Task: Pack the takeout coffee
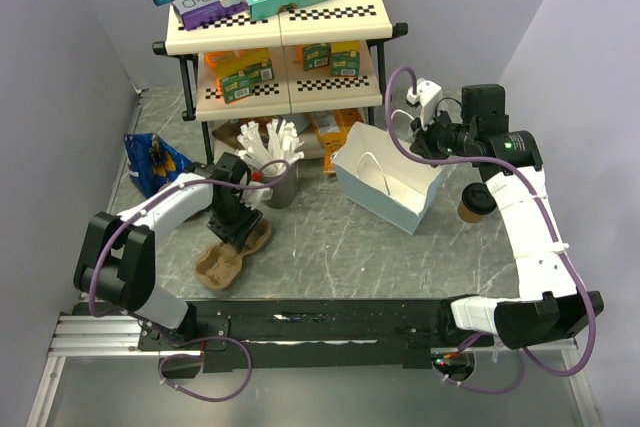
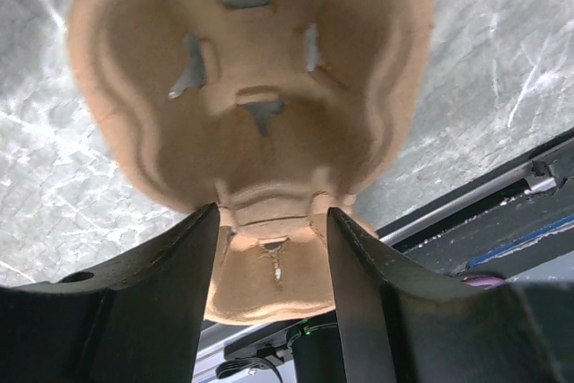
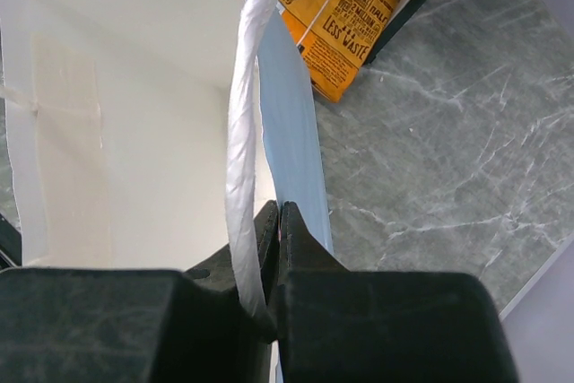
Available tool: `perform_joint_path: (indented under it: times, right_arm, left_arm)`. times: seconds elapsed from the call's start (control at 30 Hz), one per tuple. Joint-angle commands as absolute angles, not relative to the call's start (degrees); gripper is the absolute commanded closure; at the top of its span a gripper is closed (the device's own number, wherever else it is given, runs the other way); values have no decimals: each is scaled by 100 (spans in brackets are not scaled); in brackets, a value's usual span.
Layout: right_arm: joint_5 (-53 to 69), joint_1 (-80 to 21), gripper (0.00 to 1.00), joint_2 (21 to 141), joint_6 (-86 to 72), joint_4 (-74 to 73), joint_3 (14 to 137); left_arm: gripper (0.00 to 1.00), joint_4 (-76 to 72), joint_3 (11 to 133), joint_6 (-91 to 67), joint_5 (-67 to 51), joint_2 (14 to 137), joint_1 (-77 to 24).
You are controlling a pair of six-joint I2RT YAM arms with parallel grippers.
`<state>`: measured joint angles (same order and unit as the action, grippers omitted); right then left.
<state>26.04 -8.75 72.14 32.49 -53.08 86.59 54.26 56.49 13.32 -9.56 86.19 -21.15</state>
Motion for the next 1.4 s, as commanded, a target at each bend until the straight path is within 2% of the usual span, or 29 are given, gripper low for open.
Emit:
perform_joint_path:
  times: [0.0, 0.43, 0.73, 0.9, 1.0, 1.13, 1.3, 1.37]
  right_arm:
    - [2549, -905, 100, 7119, 3287, -5071, 8754]
    - [2531, -914, 100, 7180, 3287, -5045, 8745]
    - [2549, -923, 100, 7260, 3296, -5036, 8833]
    - [2496, -923, 100, 7199, 3340, -5080, 8798]
    - [2470, -914, 100, 7128, 3480, -5202, 8789]
    - [2470, -914, 100, 6918, 3918, -5213, 8649]
    - [2522, -923, 100, 6356, 4473, -4834, 8104]
    - [2575, -923, 100, 6276, 4561, -4773, 8034]
  left_arm:
    - [44, 5370, 5713, 1248, -862, 8543, -2373]
    - [50, 5344, 5353, 1213, -519, 8341, -2443]
    - [53, 5291, 5704, 1134, -694, 8639, -2443]
    - [65, 5440, 5730, 1204, -808, 8666, -2443]
    - [85, 5720, 5678, 1589, -1123, 8508, -2443]
    - [99, 5863, 5502, 2144, -1564, 8078, -2435]
    - [99, 6003, 5545, 2986, -2512, 7208, -2408]
    - [99, 6082, 5800, 3224, -3232, 6795, -2408]
